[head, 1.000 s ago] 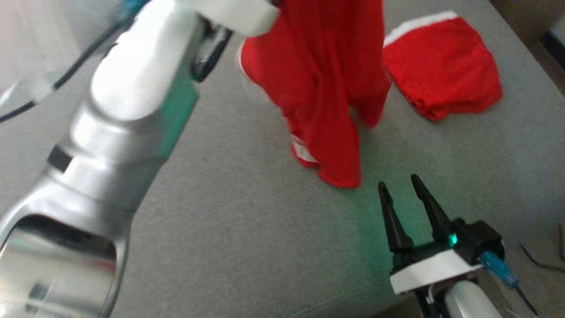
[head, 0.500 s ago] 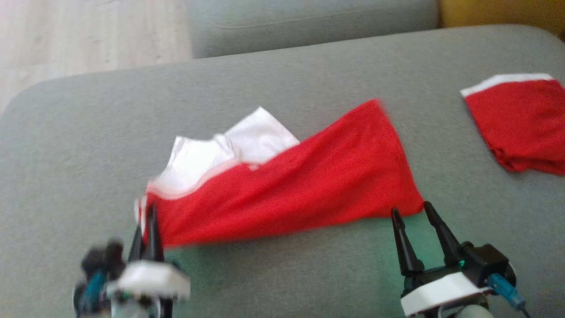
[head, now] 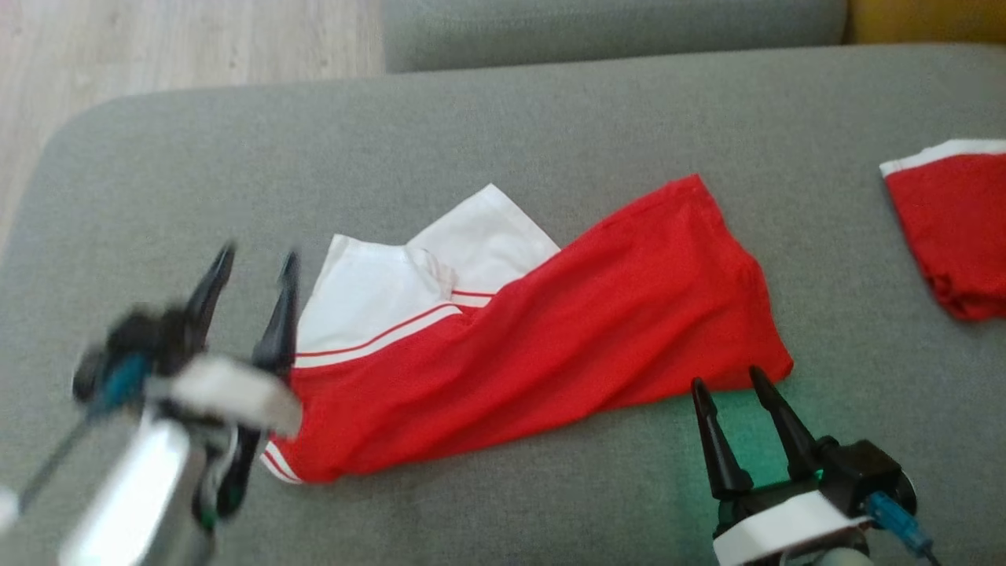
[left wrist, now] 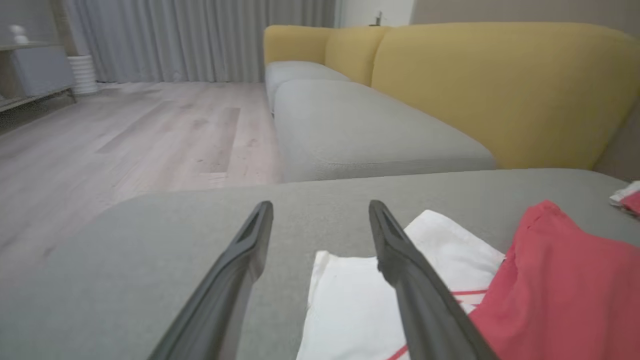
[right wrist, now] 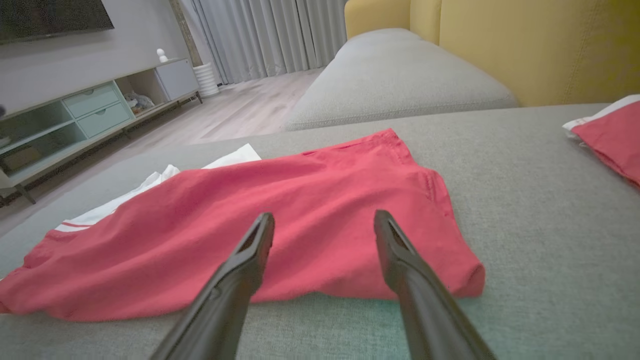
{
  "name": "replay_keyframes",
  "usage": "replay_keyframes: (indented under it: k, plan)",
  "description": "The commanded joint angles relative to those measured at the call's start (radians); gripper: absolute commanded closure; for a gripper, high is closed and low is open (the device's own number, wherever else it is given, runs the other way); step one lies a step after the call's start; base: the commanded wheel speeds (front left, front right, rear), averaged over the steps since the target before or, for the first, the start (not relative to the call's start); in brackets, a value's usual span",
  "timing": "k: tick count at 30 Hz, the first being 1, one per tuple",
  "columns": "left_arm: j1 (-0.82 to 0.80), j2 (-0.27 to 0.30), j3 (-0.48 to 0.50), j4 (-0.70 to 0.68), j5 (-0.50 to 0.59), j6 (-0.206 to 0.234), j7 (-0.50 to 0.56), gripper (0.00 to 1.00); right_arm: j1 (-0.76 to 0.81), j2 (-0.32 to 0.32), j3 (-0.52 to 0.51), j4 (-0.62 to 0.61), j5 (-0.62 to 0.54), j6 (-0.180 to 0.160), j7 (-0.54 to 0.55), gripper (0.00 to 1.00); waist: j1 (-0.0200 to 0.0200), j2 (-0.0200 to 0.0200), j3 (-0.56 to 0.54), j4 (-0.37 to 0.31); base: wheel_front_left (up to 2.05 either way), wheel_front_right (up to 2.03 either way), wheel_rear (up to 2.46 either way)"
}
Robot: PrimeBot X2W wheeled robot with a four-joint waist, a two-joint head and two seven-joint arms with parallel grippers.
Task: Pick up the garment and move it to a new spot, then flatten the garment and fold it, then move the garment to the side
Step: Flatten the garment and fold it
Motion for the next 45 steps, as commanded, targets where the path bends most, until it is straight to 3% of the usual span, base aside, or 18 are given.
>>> replay_keyframes:
  k: [1, 6, 9, 13, 20, 21, 22, 23, 33, 39, 45]
  plan:
    - [-0.106, 0.034, 0.021, -0.029, 0.002, -0.023, 0.048, 0.0, -0.043, -0.02, 0.028, -0.029, -0.009, 0.007, -0.011, 0.0, 0.0, 0.0, 0.032, -0.007, 0.0, 0.0, 0.0]
    - [-0.315, 0.061, -0.044, 0.079, -0.032, -0.139, 0.271, 0.0, -0.09, -0.03, 0.036, -0.036, -0.008, 0.007, -0.011, 0.0, 0.0, 0.0, 0.114, -0.04, 0.0, 0.0, 0.0]
    - [-0.427, 0.077, -0.084, 0.211, -0.055, -0.177, 0.405, 0.0, -0.123, -0.03, 0.039, -0.04, -0.008, 0.007, -0.011, 0.0, 0.0, 0.0, 0.172, -0.074, 0.0, 0.0, 0.0]
    - [-0.479, 0.094, -0.098, 0.325, -0.07, -0.19, 0.454, 0.0, -0.146, -0.023, 0.039, -0.042, -0.003, 0.007, -0.011, 0.0, 0.0, 0.0, 0.211, -0.108, 0.0, 0.0, 0.0]
    - [-0.51, 0.108, -0.104, 0.459, -0.098, -0.199, 0.447, 0.0, -0.169, -0.011, 0.033, -0.045, 0.002, 0.007, -0.011, 0.0, 0.0, 0.0, 0.247, -0.135, 0.0, 0.0, 0.0]
    - [-0.511, 0.105, -0.107, 0.468, -0.108, -0.2, 0.448, 0.13, -0.17, -0.01, 0.032, -0.046, 0.002, 0.007, -0.011, 0.0, 0.0, 0.0, 0.248, -0.136, 0.0, 0.0, 0.0]
    - [-0.513, 0.105, -0.112, 0.473, -0.114, -0.202, 0.447, 0.6, -0.17, -0.009, 0.03, -0.047, 0.001, 0.007, -0.011, 0.0, 0.0, 0.0, 0.249, -0.136, 0.0, 0.0, 0.0]
    - [-0.514, 0.105, -0.12, 0.475, -0.12, -0.203, 0.447, 1.0, -0.17, -0.008, 0.028, -0.047, 0.001, 0.007, -0.011, 0.0, 0.0, 0.0, 0.249, -0.134, 0.0, 0.0, 0.0]
    - [-0.522, 0.148, -0.152, 0.371, -0.14, -0.205, 0.317, 1.0, -0.223, -0.044, 0.011, -0.034, 0.021, 0.007, -0.011, 0.0, 0.0, 0.0, 0.213, -0.089, 0.0, 0.0, 0.0]
    - [-0.505, 0.178, -0.146, 0.223, -0.127, -0.197, 0.253, 1.0, -0.407, -0.189, 0.059, 0.13, 0.102, 0.007, -0.007, 0.0, 0.0, 0.0, 0.214, -0.018, 0.0, 0.0, 0.0]
    - [-0.487, 0.175, -0.152, 0.095, -0.122, -0.177, 0.246, 1.0, -0.613, -0.306, 0.211, 0.33, 0.274, 0.007, 0.132, 0.0, 0.0, 0.0, 0.229, 0.051, 0.0, 0.0, 0.0]
